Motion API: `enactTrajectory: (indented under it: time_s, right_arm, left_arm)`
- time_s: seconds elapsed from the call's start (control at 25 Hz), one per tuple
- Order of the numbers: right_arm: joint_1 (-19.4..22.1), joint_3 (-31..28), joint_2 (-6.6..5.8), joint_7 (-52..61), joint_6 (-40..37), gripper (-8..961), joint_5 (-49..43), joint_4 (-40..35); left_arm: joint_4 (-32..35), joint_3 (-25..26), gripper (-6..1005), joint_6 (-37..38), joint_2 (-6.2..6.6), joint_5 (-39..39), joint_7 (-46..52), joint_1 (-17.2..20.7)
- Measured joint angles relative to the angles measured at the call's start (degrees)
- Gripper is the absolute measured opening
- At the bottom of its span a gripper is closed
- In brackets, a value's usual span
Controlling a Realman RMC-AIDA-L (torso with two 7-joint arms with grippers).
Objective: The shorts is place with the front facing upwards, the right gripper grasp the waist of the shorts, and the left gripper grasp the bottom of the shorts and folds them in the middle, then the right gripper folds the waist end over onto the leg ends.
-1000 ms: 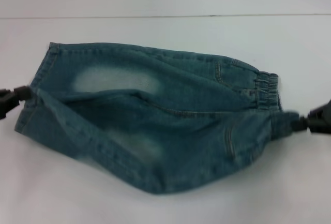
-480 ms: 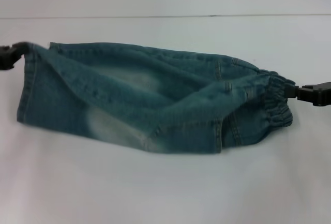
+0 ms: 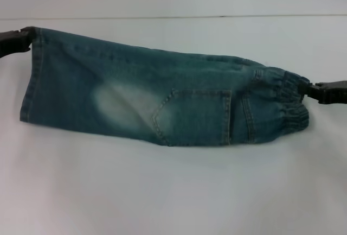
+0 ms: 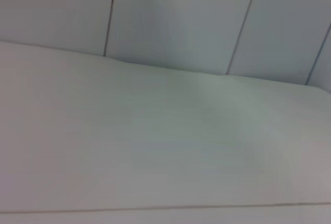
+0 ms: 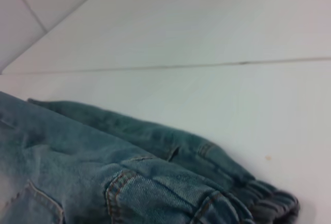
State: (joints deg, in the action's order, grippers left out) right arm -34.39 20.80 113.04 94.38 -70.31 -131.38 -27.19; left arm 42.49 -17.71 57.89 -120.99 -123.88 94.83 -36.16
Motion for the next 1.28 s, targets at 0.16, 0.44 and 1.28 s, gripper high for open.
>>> enactTrajectory:
  time_s: [0.16, 0.44, 1.28]
  right_arm:
    - [-0.2, -0.1, 0.25, -2.4, 0.5, 94, 2.7, 0.4]
    - [-0.5, 0.0, 0.30, -7.6, 1.3, 106, 8.2, 0.4]
    - [-4.3, 0.3, 2.79, -13.6, 12.7, 203, 10.8, 3.5]
  left_arm:
    - [-0.9, -0.7, 6, -3.5, -0.10, 0.6, -1.1, -0.7]
    - [-1.2, -2.0, 6, -6.6, -0.12, 2.0, -1.3, -0.5]
    - [-1.8, -3.5, 197, -11.8, -2.58, 5.4, -5.5, 0.7]
